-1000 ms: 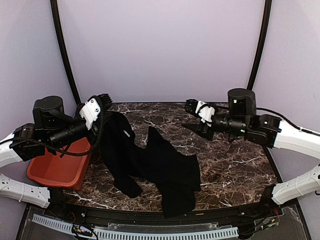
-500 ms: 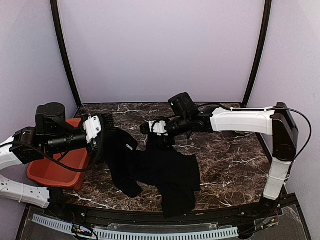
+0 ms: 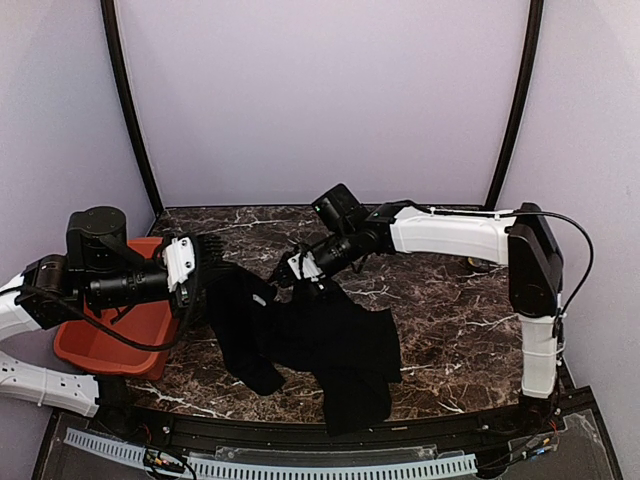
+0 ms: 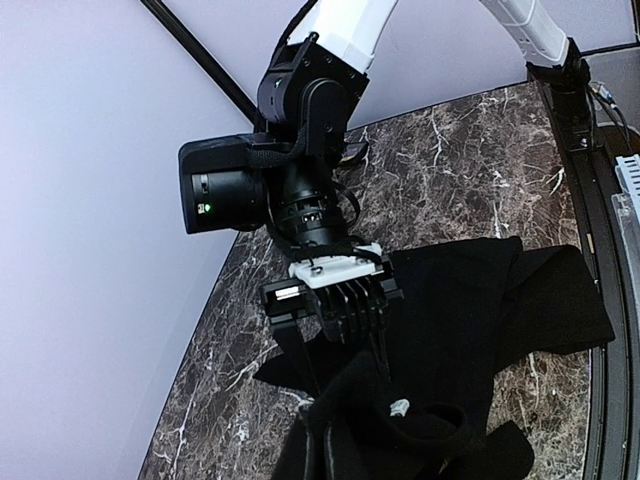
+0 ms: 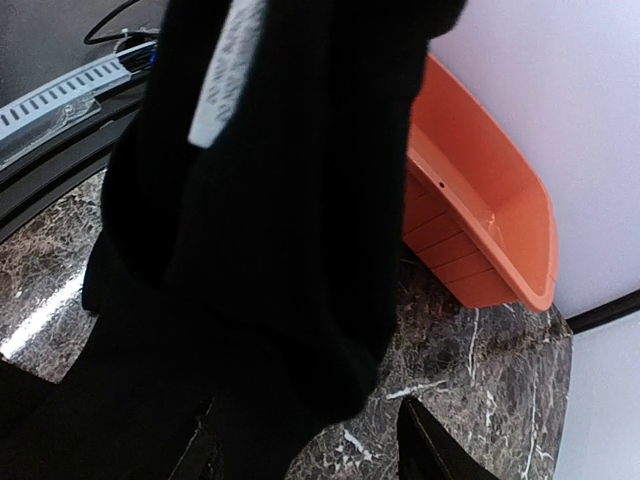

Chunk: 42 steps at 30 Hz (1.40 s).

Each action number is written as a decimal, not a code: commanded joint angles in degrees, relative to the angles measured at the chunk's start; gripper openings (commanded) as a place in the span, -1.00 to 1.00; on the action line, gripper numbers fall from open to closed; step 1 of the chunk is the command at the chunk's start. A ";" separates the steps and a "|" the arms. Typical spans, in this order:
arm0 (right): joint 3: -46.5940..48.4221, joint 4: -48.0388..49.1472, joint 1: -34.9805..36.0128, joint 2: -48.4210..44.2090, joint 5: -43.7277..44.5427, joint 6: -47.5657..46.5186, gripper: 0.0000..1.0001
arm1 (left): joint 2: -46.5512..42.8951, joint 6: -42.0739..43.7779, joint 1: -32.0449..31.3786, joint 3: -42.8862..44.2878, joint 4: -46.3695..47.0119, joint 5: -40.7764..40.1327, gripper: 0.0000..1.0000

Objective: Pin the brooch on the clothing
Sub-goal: Pick up the clothing with brooches from the center of the board.

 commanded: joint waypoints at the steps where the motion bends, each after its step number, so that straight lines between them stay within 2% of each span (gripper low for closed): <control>1: 2.67 -5.02 0.79 1.83 -2.53 -4.96 0.12 | -0.77 -0.61 0.14 -0.41 0.28 1.21 -0.99; 10: 5.28 -4.69 1.25 3.86 -3.38 -5.30 0.07 | 0.12 -1.32 0.15 -0.10 0.48 2.28 -0.99; 16: 5.62 -5.59 1.31 4.17 -5.11 -5.81 -0.11 | -0.09 -0.99 0.06 -0.10 0.70 1.83 -0.99; 19: 5.62 -6.14 1.42 4.15 -5.14 -6.29 -0.39 | -0.32 -0.79 0.12 -0.10 0.74 1.62 -0.99; 23: 5.53 -6.03 1.38 4.44 -4.87 -6.25 -0.95 | -0.87 -0.86 0.07 -0.22 0.83 1.54 -0.99; 26: 5.60 -5.66 1.34 4.20 -3.80 -4.55 -1.00 | -1.32 -1.03 0.18 -0.57 0.91 1.14 -0.98; 30: 4.31 -5.89 0.30 0.96 3.75 1.79 -1.00 | -2.24 -0.92 0.18 -0.63 0.86 -3.11 -0.99; 36: -3.21 -4.47 -4.71 -14.93 17.52 18.83 -1.00 | -2.06 4.01 0.15 -0.67 6.52 -25.86 -0.99; 39: -6.95 -2.45 -5.18 -24.22 27.80 23.27 -1.00 | -0.49 7.22 0.09 0.61 11.41 -27.73 -0.99; 42: -7.37 -0.80 -4.31 -32.93 37.20 27.64 -1.00 | 3.14 9.00 0.09 3.68 13.51 -24.51 -0.98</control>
